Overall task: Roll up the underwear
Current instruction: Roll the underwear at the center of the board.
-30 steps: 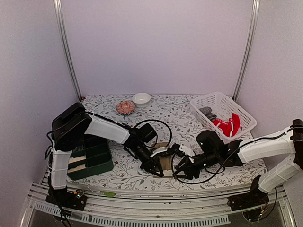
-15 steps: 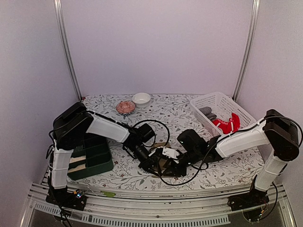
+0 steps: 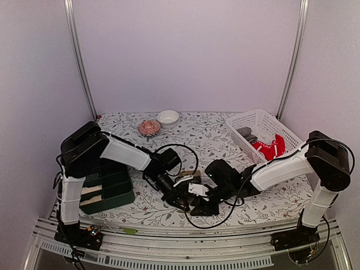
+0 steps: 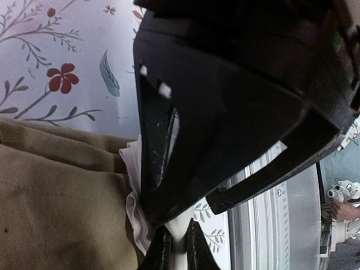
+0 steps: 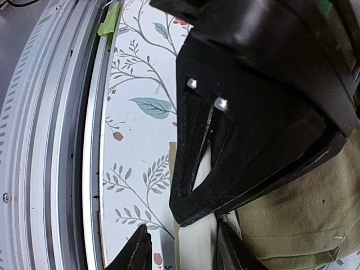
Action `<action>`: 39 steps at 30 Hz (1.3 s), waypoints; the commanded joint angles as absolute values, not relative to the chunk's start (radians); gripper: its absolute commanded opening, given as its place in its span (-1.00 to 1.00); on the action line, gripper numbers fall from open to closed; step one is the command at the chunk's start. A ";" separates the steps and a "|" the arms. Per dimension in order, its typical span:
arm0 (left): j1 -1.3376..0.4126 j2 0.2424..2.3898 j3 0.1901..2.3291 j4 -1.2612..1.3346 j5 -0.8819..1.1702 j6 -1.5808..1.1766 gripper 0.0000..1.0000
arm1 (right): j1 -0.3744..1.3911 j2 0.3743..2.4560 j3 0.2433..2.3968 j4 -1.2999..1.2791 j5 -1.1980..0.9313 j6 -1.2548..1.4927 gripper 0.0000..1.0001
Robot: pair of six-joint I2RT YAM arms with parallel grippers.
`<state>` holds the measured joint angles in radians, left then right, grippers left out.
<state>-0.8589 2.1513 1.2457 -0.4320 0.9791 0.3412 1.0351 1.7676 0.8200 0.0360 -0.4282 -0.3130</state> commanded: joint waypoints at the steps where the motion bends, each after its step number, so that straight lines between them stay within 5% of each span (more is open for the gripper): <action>1: -0.841 2.155 1.184 -0.504 0.838 0.337 -1.00 | 1.042 1.785 0.808 0.030 -0.428 -0.305 -0.33; 9: -0.833 2.092 1.152 -0.469 0.807 0.329 -0.89 | 1.042 1.818 0.848 0.006 -0.430 -0.308 -1.00; 13: -0.823 1.989 1.094 -0.392 0.733 0.309 -0.48 | 1.037 1.824 0.856 0.006 -0.494 -0.282 -1.00; 19: -0.808 1.716 0.957 -0.197 0.608 0.276 -0.18 | 1.003 1.850 0.875 -0.012 -0.643 -0.191 -1.00; 31: -0.922 1.237 0.564 0.092 0.299 0.331 0.03 | 0.897 2.004 1.019 -0.176 -0.894 -0.100 -1.00; 39: -1.103 1.280 0.498 0.171 0.126 0.362 0.05 | 0.878 2.126 1.127 -0.306 -0.963 -0.073 -1.00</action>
<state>-1.0504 1.2312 0.4919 0.0811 0.2314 0.3302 0.8871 2.0560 1.1023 -0.1905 -0.9417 -0.0944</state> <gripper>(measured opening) 0.523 0.054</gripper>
